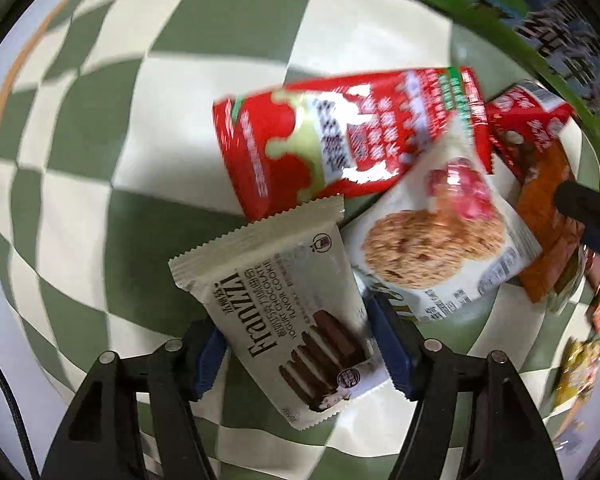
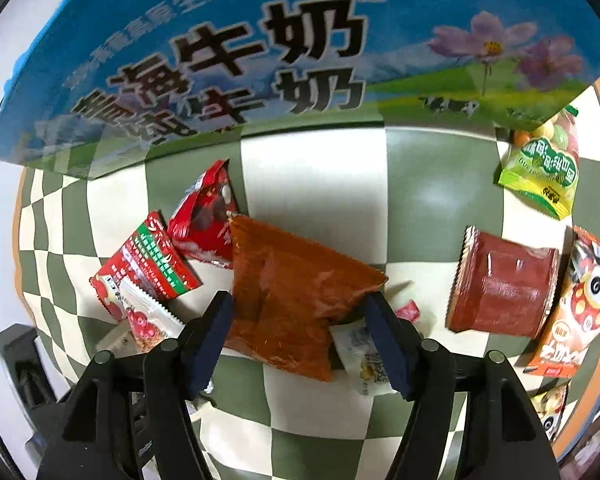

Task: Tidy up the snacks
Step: 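Grasp the Franzzi cookie pack with the left gripper while the right grasps the orange chip bag, then carry both packs over the box and release them inside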

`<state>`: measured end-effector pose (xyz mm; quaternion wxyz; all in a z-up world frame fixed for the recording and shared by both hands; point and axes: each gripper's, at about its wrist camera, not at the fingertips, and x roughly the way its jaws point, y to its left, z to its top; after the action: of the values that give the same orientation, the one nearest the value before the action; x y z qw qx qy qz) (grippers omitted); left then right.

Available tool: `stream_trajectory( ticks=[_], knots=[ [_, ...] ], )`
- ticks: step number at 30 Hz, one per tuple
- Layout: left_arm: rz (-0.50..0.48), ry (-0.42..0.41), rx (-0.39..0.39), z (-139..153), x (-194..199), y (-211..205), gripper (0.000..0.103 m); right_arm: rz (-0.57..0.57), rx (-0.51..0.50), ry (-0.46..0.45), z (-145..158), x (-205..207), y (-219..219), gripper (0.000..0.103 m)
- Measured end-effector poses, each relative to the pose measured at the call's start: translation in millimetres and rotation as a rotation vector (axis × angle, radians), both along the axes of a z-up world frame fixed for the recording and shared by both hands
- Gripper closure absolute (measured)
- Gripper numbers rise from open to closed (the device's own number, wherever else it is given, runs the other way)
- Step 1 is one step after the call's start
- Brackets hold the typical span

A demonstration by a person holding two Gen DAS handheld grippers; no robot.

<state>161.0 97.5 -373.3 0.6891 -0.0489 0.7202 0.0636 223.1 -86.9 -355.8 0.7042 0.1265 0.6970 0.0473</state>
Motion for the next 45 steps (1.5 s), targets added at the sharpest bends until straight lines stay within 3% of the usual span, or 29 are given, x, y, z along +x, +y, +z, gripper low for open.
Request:
stream_trajectory(
  ticks=[5, 9, 10, 13, 17, 20, 23, 28, 31, 33, 34, 35, 39, 40, 42, 45],
  knots=[
    [0.102, 0.052, -0.059, -15, 0, 9, 0.025, -0.023, 0.042, 0.086, -25, -2, 17, 0.03],
    [0.118, 0.051, -0.054, -16, -6, 11, 0.027, 0.035, -0.008, 0.057, -26, -13, 22, 0.044],
    [0.101, 0.041, -0.051, -15, -9, 10, 0.033, 0.072, -0.027, 0.053, -23, -17, 23, 0.046],
    [0.006, 0.027, -0.026, -8, -17, 0, 0.036, 0.198, -0.054, 0.061, -17, -34, 25, 0.048],
    [-0.173, 0.017, 0.064, 0, -23, -7, 0.038, 0.397, -0.082, 0.141, -22, -71, 31, 0.048],
    [-0.235, 0.037, 0.086, -7, -38, -14, 0.037, 0.409, -0.071, 0.168, -30, -88, 29, 0.045],
    [-0.107, 0.071, 0.007, -15, -43, -2, 0.036, 0.304, -0.03, 0.142, -33, -93, 18, 0.028],
    [0.22, 0.098, -0.182, -19, -51, 24, 0.035, 0.133, 0.01, 0.107, -27, -100, -2, 0.028],
    [0.277, 0.086, -0.198, -23, -54, 23, 0.035, 0.07, -0.011, 0.091, -27, -102, -16, 0.029],
    [0.237, 0.061, -0.15, -24, -59, 16, 0.039, 0.072, -0.023, 0.072, -24, -105, -18, 0.046],
    [0.187, 0.04, -0.111, -24, -60, 9, 0.046, 0.092, -0.04, 0.068, -23, -109, -18, 0.048],
    [0.132, 0.022, -0.076, -23, -64, 14, 0.047, 0.124, -0.05, 0.064, -20, -111, -16, 0.05],
    [-0.128, -0.048, 0.056, -16, -64, -37, 0.047, 0.254, -0.057, 0.092, -20, -111, 6, 0.05],
    [-0.156, -0.048, 0.063, -17, -65, -44, 0.046, 0.256, -0.058, 0.088, -19, -111, 7, 0.047],
    [-0.172, -0.017, 0.06, -27, -64, -55, 0.045, 0.218, -0.053, 0.059, -16, -111, 4, 0.037],
    [-0.109, -0.012, 0.041, -33, -65, -53, 0.045, 0.147, -0.03, 0.069, -15, -110, -11, 0.035]
  ],
)
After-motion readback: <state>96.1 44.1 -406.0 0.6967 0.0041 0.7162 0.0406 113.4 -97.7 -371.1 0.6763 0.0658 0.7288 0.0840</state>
